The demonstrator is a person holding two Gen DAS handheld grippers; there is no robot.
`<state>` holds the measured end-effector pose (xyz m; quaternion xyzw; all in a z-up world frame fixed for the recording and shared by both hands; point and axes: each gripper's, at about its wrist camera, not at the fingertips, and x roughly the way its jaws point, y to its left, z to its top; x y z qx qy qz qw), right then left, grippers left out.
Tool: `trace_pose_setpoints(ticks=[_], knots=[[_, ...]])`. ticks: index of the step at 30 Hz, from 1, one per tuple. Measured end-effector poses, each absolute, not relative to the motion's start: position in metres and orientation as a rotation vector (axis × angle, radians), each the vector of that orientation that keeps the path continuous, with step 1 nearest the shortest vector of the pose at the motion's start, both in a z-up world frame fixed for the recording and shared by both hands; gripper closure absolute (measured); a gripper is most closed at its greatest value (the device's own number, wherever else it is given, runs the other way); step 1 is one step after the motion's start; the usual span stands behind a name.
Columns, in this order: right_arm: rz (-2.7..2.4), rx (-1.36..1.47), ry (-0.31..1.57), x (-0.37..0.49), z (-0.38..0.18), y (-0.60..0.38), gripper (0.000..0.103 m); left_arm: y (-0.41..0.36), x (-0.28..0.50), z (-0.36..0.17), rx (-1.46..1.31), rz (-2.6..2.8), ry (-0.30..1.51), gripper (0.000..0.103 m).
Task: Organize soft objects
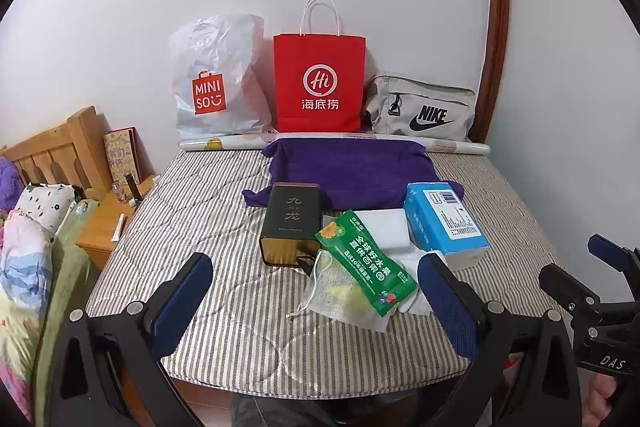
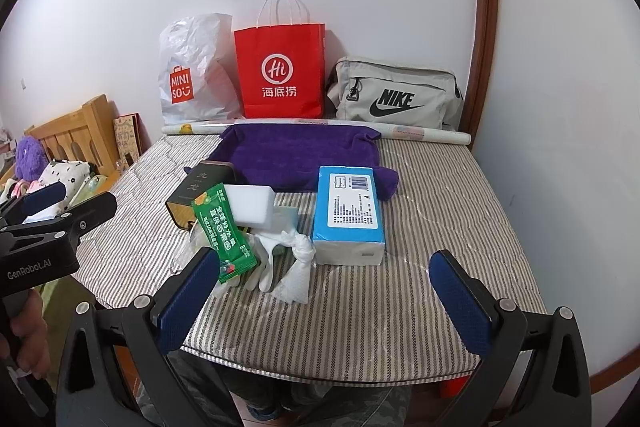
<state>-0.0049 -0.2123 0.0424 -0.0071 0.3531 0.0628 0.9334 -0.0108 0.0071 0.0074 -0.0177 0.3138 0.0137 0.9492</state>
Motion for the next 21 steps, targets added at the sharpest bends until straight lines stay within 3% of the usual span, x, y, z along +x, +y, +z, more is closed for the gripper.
trace_pose_setpoints(ticks=[21], knots=[[0.123,-0.024,0.719,-0.0047,0.0430,-0.2116,0.000,0.0078,-0.0110,0.0049,-0.042,0.024,0.641,0.000]])
